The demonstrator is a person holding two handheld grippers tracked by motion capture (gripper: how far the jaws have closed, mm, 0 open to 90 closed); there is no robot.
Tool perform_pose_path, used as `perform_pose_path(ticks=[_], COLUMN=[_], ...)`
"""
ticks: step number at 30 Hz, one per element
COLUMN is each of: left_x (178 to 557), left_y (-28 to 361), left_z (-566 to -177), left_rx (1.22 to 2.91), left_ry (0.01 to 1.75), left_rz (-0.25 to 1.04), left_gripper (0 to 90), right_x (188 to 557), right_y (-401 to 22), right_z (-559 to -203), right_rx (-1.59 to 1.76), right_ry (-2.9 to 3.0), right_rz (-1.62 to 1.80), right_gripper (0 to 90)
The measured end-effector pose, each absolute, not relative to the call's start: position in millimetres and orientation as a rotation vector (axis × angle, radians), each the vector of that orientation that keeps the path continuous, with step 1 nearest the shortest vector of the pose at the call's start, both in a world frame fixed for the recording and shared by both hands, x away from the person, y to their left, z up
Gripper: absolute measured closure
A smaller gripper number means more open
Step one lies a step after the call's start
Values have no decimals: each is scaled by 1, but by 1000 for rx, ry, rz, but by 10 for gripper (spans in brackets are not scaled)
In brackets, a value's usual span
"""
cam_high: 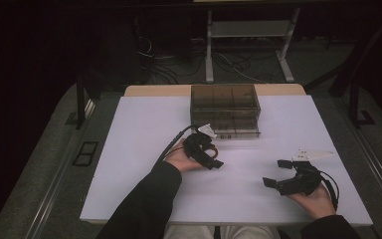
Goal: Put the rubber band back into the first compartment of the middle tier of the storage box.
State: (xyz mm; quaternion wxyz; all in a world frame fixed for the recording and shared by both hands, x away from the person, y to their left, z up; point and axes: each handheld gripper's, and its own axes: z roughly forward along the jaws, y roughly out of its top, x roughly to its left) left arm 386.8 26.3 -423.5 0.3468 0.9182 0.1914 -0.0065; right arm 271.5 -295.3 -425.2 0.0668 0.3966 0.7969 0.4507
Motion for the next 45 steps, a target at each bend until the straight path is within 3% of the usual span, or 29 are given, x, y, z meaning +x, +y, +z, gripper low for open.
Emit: perform_pose_path(ticks=[10, 45], left_x=[392, 390], left_y=[29, 22], left_z=[-431, -435], left_rx=[2414, 2471], left_ry=[518, 443], left_rz=[-31, 74], left_gripper=[193, 709], right_x=[271, 272], right_y=[-295, -295], right_z=[-425, -426], right_rx=[1198, 1197], right_ry=[2406, 2403], right_rz=[1356, 1348], right_gripper=[26, 26])
